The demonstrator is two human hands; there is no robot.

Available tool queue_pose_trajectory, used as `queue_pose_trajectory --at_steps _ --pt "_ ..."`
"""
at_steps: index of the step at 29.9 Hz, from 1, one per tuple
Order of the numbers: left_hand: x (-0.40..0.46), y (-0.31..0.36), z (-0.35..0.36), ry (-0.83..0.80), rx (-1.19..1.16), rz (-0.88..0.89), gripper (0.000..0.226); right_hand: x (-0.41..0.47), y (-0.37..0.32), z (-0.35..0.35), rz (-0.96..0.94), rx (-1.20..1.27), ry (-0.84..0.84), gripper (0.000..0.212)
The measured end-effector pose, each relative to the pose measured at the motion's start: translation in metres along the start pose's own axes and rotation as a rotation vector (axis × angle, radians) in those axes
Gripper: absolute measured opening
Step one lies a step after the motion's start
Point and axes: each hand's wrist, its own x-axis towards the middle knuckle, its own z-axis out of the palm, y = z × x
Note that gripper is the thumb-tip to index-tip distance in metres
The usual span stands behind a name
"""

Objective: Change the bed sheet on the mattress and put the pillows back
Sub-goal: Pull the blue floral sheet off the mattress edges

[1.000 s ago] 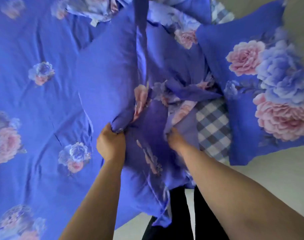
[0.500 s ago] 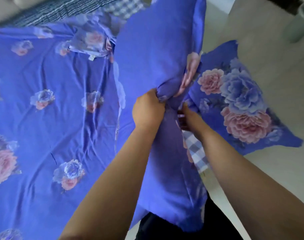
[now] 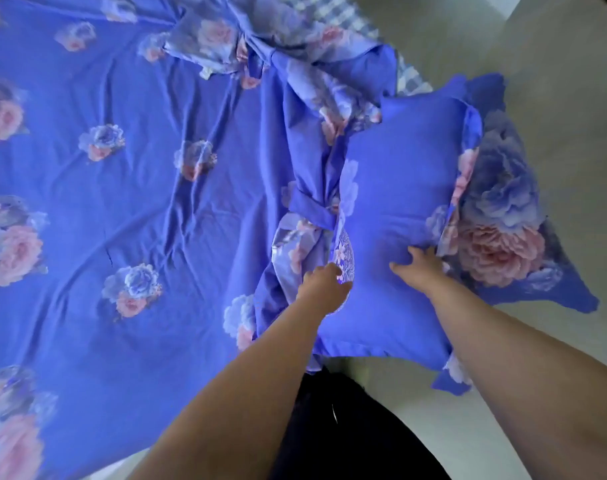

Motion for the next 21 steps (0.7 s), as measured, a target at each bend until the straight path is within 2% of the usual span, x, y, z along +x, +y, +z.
queue_pose_trajectory --at_steps 2,4,5,10,13,16,19,21 --pt "-0.019 -0.040 0.006 0.016 -0.082 -0.116 0.043 -0.010 -0.012 0.010 0.009 0.045 0.096 0.064" --pt "-0.042 -0.079 0.013 0.030 -0.132 -0.209 0.041 -0.027 -0.034 0.025 -0.087 0.087 0.143 0.050" --pt "-0.055 -0.097 0.017 0.038 -0.171 -0.260 0.039 -0.037 -0.049 0.036 -0.150 0.086 0.095 0.044" --pt "-0.115 -0.186 0.037 0.105 -0.497 -0.450 0.019 -0.124 -0.129 0.124 -0.420 0.002 -0.349 0.014" --pt "-0.154 -0.242 0.052 0.183 -0.665 -0.520 0.029 -0.179 -0.162 0.197 -0.494 -0.092 -0.489 0.021" --pt "-0.196 -0.312 0.066 0.294 -0.795 -0.590 0.029 -0.232 -0.194 0.265 -0.553 -0.217 -0.619 0.025" --pt "-0.241 -0.390 0.081 0.435 -0.929 -0.644 0.018 -0.279 -0.228 0.329 -0.553 -0.235 -0.645 0.026" --pt "-0.275 -0.446 0.096 0.451 -1.021 -0.683 0.018 -0.313 -0.250 0.371 -0.514 -0.199 -0.607 0.027"
